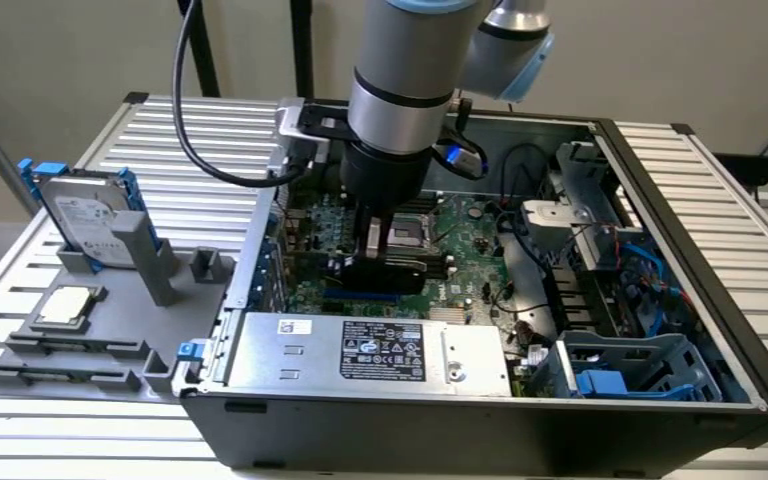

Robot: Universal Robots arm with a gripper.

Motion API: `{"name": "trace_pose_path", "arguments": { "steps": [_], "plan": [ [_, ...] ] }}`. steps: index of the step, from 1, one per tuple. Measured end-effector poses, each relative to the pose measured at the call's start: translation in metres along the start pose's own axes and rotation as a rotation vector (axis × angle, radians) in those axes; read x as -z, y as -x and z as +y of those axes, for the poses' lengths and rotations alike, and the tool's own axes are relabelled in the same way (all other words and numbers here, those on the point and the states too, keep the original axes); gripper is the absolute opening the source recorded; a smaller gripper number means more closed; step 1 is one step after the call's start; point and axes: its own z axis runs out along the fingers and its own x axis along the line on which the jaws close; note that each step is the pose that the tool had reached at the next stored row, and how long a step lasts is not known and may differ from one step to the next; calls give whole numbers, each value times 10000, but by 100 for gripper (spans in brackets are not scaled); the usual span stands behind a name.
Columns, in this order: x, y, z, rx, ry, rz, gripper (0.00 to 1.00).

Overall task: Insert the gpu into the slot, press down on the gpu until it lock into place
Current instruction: 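Insert the gpu into the slot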

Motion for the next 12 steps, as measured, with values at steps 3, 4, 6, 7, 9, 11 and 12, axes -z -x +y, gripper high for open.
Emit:
{"name": "trace_pose_path", "arguments": {
  "steps": [3, 4, 6, 7, 9, 11, 12],
  "plan": [
    [-24, 0, -3, 1, 1, -1, 26],
    [-29, 0, -3, 1, 1, -3, 26],
    [-35, 0, -4, 1, 4, -3, 26],
    [-38, 1, -4, 1, 7, -3, 26],
    [-42, 4, -5, 1, 10, -8, 26],
    [-45, 8, -5, 2, 11, -10, 26],
    [-46, 10, -4, 1, 13, -9, 26]
  ]
}}
